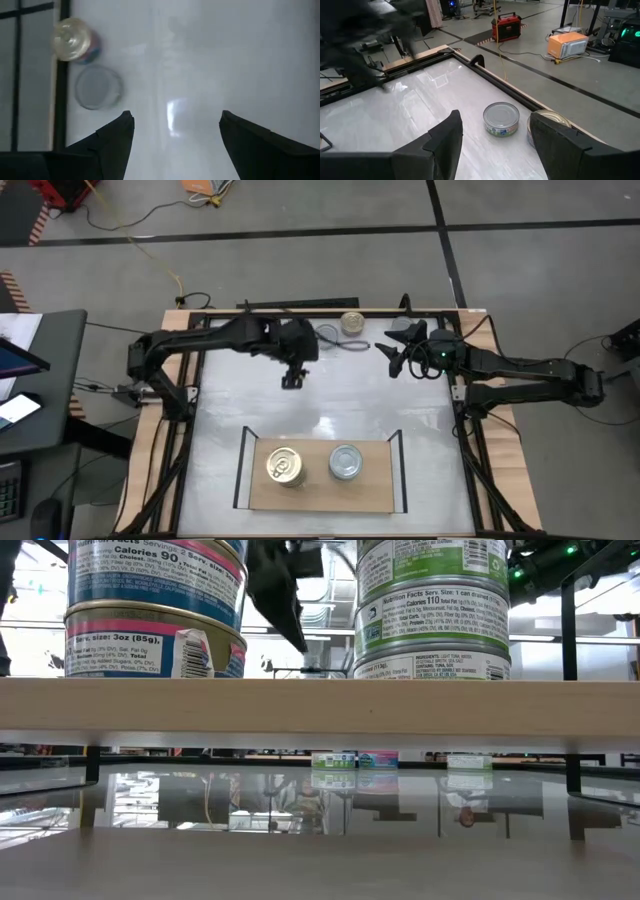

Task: Stack canned seafood by type on shelf
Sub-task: Stack the green tuna can on top of the green tuna can on the shelf

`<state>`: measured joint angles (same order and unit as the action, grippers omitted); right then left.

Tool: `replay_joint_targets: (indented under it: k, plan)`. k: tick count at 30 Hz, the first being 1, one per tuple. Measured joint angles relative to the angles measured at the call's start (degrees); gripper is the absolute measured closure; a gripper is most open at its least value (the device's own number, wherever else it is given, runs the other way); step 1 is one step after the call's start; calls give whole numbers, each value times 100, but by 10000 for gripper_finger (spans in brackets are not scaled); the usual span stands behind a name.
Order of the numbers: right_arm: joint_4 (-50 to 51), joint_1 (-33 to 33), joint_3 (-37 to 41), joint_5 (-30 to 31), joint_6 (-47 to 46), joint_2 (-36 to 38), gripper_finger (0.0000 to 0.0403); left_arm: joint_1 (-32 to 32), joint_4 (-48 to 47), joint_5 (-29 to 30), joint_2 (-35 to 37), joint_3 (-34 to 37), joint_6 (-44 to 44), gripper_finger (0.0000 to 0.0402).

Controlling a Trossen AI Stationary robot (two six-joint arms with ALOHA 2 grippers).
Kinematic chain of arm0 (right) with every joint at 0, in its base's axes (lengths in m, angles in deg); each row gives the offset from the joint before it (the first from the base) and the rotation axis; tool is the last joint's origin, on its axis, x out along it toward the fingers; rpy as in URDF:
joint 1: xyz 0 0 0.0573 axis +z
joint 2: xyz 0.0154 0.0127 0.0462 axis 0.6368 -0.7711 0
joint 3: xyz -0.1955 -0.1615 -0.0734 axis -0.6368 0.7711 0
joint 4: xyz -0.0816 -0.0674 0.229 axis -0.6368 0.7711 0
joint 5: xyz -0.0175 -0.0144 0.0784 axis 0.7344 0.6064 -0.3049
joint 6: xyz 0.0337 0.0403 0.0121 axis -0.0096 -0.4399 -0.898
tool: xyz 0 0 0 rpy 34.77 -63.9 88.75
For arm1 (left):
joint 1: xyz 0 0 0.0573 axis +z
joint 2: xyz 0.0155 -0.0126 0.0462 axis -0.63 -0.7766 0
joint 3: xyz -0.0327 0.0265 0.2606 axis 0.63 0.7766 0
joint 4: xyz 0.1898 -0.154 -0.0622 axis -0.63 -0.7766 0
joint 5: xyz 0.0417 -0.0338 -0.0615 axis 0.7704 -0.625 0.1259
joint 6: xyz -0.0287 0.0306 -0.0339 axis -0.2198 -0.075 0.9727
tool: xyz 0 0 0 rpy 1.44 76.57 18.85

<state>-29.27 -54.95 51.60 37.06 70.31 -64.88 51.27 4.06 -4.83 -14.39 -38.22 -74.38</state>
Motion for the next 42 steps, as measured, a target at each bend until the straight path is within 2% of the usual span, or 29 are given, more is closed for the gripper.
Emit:
replay_joint_targets:
  k: [4,8,11,19,22,25,29,32,38,42]
  plan:
    - [2,0,0,0,18,-1,148,583,1219,-34,-8,511,-184,120]
    - [4,0,0,-2,57,0,148,972,2525,-294,-6,958,86,120]
    - [2,0,0,0,59,-1,148,1057,3421,-535,-33,1297,116,120]
    - [2,0,0,0,57,-1,148,1001,5721,-447,-52,2099,454,120]
    - [0,0,0,0,57,-1,148,946,6165,-430,-52,2274,817,120]
    - [-2,0,0,0,57,-2,148,863,6198,-388,-52,2409,910,120]
    - [-2,0,0,0,52,-1,148,663,6230,29,-52,2606,657,120]
    - [-42,0,0,0,-35,-60,148,572,6498,74,-52,2830,365,120]
    - [-755,-7,0,-2,-142,-856,148,922,8099,-155,-39,3660,402,133]
    - [-1329,-81,0,-5,-141,-1503,148,1253,8156,-389,95,4031,584,152]
